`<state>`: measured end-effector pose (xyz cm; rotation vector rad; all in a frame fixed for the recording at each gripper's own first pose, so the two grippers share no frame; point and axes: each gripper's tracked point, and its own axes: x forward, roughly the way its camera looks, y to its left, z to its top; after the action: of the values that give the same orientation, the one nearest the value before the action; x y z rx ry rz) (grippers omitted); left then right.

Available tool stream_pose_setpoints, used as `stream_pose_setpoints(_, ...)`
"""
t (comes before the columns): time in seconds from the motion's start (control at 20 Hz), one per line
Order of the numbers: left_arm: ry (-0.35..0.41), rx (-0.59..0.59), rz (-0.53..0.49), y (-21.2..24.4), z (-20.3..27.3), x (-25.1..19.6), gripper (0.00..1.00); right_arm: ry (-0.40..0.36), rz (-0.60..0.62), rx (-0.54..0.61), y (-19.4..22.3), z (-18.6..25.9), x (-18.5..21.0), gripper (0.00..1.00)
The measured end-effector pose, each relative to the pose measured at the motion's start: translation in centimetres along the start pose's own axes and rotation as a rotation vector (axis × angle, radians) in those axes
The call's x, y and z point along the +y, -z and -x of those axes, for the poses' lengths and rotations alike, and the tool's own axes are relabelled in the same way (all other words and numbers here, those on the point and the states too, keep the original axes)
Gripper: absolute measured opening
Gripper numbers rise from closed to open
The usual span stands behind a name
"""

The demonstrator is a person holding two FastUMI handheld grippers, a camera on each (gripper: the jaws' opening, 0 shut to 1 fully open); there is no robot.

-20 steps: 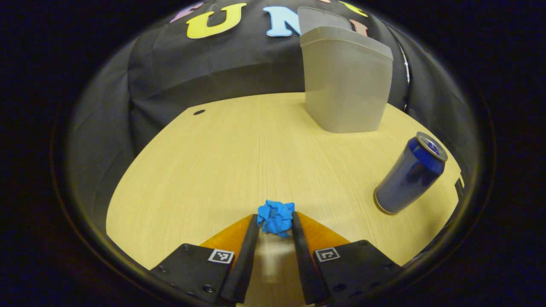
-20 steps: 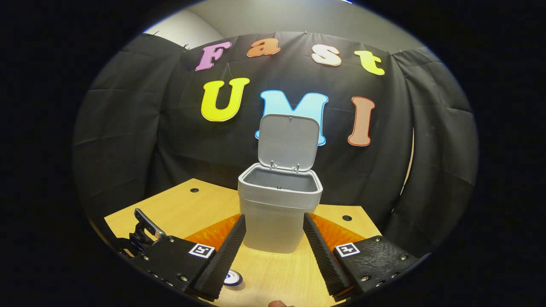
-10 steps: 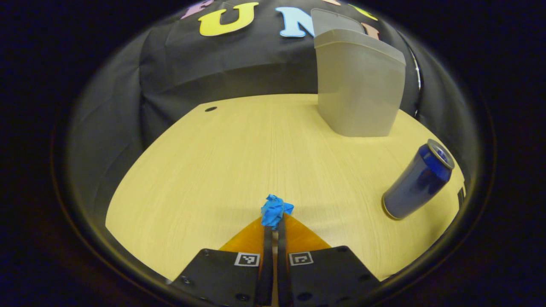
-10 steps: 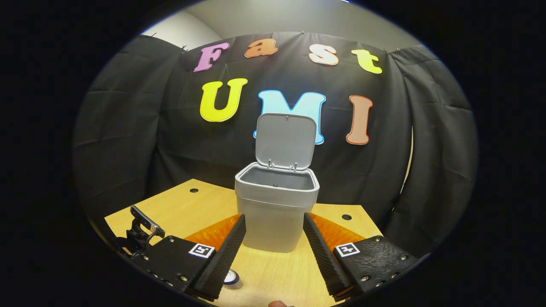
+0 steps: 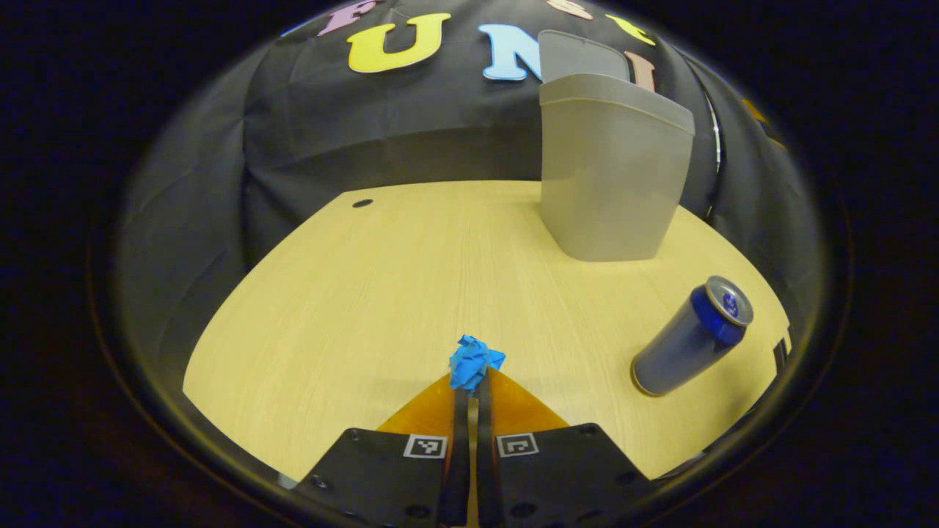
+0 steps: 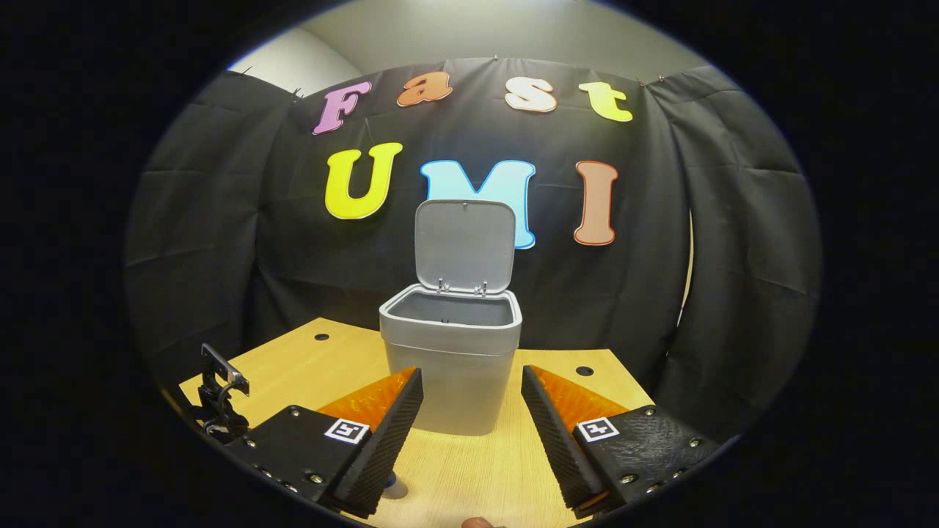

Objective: Press the lid of the desktop garbage bin to open it, pick up the crumpled paper on the desktop and throw it into the bin, then pick up the pop can on the desktop and drop it into the bin, and finally close the garbage bin lid.

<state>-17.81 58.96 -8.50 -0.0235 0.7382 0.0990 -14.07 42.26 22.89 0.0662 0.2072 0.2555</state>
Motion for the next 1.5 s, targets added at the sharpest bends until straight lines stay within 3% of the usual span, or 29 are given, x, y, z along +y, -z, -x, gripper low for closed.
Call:
stream_pose_setpoints(0.05,0.001,-0.013,0.001,-0.9,0.3,-0.1,0.09,0.003,-0.004,-0.003,0.0,-0.1,-0.2,0.88)
stream_pose_setpoints(0.5,0.017,-0.154,0.006,-9.4,2.7,-1.7,0.11,0.037,-0.022,-0.033,-1.7,-1.0,-2.2,0.88)
stream_pose_setpoints(1.05,0.123,-0.346,-0.016,-20.9,5.7,-5.7,0.11,0.043,-0.018,-0.003,-0.6,-1.3,-3.0,0.88)
stream_pose_setpoints(1.5,0.203,-0.508,-0.075,-29.8,5.8,-9.7,0.12,0.091,-0.031,-0.001,-0.6,-1.1,-4.1,0.88)
